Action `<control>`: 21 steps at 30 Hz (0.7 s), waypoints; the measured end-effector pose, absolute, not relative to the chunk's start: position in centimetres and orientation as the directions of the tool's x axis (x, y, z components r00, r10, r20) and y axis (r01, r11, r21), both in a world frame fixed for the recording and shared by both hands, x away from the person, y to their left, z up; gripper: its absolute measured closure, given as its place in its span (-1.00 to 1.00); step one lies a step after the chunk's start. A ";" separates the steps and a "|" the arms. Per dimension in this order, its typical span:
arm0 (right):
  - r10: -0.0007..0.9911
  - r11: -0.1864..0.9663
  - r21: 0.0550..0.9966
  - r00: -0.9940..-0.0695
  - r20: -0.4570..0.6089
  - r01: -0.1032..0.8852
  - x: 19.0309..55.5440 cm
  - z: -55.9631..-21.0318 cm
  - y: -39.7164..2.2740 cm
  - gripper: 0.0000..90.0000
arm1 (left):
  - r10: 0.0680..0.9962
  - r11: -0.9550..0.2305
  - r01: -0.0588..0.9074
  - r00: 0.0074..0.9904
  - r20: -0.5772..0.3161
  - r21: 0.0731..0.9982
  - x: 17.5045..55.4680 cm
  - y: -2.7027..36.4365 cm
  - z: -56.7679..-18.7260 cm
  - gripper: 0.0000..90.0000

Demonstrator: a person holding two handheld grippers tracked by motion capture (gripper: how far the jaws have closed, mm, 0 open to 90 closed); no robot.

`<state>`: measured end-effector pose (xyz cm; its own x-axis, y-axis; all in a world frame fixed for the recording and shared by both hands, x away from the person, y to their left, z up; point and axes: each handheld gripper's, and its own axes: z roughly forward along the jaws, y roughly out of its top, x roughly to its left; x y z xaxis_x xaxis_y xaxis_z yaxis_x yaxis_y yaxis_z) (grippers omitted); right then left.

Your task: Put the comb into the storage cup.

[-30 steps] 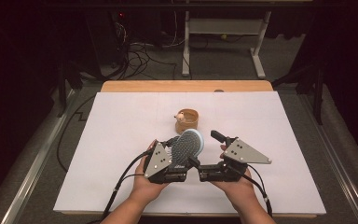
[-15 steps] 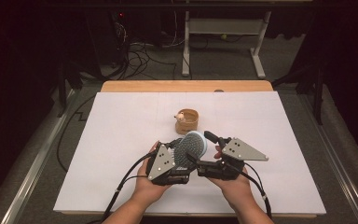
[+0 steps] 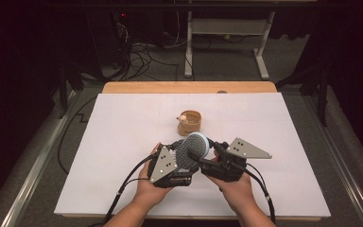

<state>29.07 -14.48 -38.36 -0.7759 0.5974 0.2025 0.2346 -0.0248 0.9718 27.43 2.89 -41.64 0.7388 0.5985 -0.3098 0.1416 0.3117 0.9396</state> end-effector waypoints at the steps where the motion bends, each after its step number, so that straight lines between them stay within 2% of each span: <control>1: 0.596 -0.029 0.969 -0.774 0.212 0.244 29.1 -38.4 -14.5 -0.09 | 0.600 0.311 0.139 0.738 -0.308 0.940 27.4 2.9 -41.6 -0.54; 9: 0.583 -0.046 0.957 -0.770 0.259 0.287 29.3 -38.5 -14.4 -0.02 | 0.610 0.303 0.133 0.734 -0.299 0.944 27.4 2.8 -41.6 -0.54; 21: 0.612 -0.054 0.950 -0.741 0.276 0.309 29.2 -38.4 -14.4 0.19 | 0.630 0.280 0.120 0.726 -0.276 0.953 27.5 2.5 -41.9 -0.54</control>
<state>29.20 -14.44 -38.43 -0.7413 0.6119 0.2759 0.3087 -0.0542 0.9496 27.45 2.53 -41.86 0.7256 0.6303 -0.2761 0.1197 0.2795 0.9526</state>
